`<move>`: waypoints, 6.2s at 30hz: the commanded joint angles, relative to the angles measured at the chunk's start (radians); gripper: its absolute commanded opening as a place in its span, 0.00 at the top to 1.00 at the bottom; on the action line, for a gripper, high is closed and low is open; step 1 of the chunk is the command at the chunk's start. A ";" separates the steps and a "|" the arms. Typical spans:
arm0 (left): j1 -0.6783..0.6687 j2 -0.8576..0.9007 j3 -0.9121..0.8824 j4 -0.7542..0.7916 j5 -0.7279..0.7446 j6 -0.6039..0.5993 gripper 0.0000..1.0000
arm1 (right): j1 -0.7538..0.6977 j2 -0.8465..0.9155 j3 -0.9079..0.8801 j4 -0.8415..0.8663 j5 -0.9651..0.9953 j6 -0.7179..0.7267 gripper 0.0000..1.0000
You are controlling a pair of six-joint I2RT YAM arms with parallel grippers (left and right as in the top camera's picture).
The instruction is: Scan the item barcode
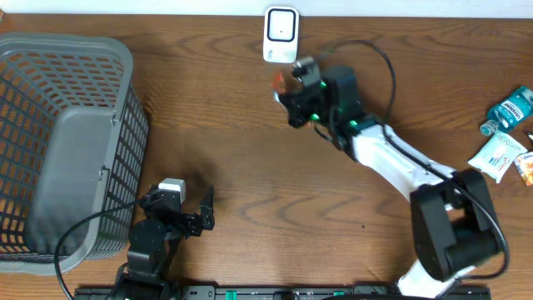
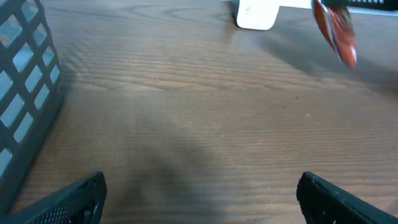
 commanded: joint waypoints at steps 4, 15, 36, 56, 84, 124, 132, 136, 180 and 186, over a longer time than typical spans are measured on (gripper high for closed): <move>-0.003 -0.001 -0.022 -0.011 0.009 0.013 0.02 | -0.004 0.237 0.369 -0.083 0.191 -0.164 0.99; -0.003 -0.001 -0.022 -0.011 0.009 0.013 0.02 | -0.009 0.681 1.062 -0.241 0.243 -0.193 0.99; -0.003 -0.001 -0.022 -0.011 0.009 0.013 0.02 | 0.015 0.799 1.210 -0.277 0.259 -0.182 0.99; -0.003 -0.001 -0.022 -0.011 0.009 0.013 0.02 | -0.101 0.601 1.225 -0.995 0.698 -0.142 0.99; -0.003 -0.001 -0.022 -0.011 0.009 0.013 0.02 | -0.748 0.579 1.058 -1.173 0.862 0.011 0.04; -0.003 -0.001 -0.022 -0.011 0.009 0.013 0.02 | -0.499 -0.696 1.058 -1.491 0.422 0.051 0.01; -0.003 -0.001 -0.022 -0.011 0.009 0.013 0.02 | -0.499 -0.853 1.058 -1.724 0.422 0.051 0.01; -0.003 -0.001 -0.022 -0.011 0.009 0.013 0.02 | -0.499 -0.913 1.055 -1.774 0.422 0.051 0.01; -0.003 -0.001 -0.022 -0.011 0.009 0.013 0.02 | -0.480 -1.639 0.234 -1.099 0.444 0.055 0.01; -0.003 -0.001 -0.022 -0.011 0.009 0.013 0.02 | -0.480 -1.706 -0.079 -0.801 0.442 0.081 0.01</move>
